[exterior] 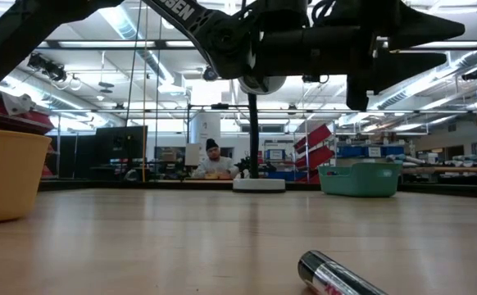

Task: Sort batteries
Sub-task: Put the right silver battery into the green bin

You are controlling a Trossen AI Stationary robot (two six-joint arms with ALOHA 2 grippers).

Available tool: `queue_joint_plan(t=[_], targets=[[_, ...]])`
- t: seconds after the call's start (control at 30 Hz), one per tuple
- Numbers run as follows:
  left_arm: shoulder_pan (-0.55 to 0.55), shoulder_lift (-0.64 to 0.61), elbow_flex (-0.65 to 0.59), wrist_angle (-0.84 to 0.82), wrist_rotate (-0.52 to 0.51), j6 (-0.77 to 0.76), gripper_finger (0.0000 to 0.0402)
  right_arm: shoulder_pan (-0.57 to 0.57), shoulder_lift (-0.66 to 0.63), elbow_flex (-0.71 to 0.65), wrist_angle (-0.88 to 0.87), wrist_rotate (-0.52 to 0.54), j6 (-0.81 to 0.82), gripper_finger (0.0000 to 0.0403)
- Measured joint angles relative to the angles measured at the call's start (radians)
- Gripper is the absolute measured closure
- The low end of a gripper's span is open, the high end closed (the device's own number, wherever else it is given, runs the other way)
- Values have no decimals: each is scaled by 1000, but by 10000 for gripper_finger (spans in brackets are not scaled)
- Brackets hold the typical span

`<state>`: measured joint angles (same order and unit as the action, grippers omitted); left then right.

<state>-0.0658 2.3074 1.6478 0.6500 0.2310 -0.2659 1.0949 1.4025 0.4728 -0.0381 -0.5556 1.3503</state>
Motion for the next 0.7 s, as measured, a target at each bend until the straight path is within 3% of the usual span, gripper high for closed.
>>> queue_joint_plan(t=[0.23,0.57,0.7], targets=[[0,0,0,0,0,3,186,14,0,2,-195,41,-90,383],[0,0,0,-26,0,4,186,-12,0,5,-266,65,-108,403],[0,0,0,-42,-1,4,186,-58,4,62,-468,80,-133,403]])
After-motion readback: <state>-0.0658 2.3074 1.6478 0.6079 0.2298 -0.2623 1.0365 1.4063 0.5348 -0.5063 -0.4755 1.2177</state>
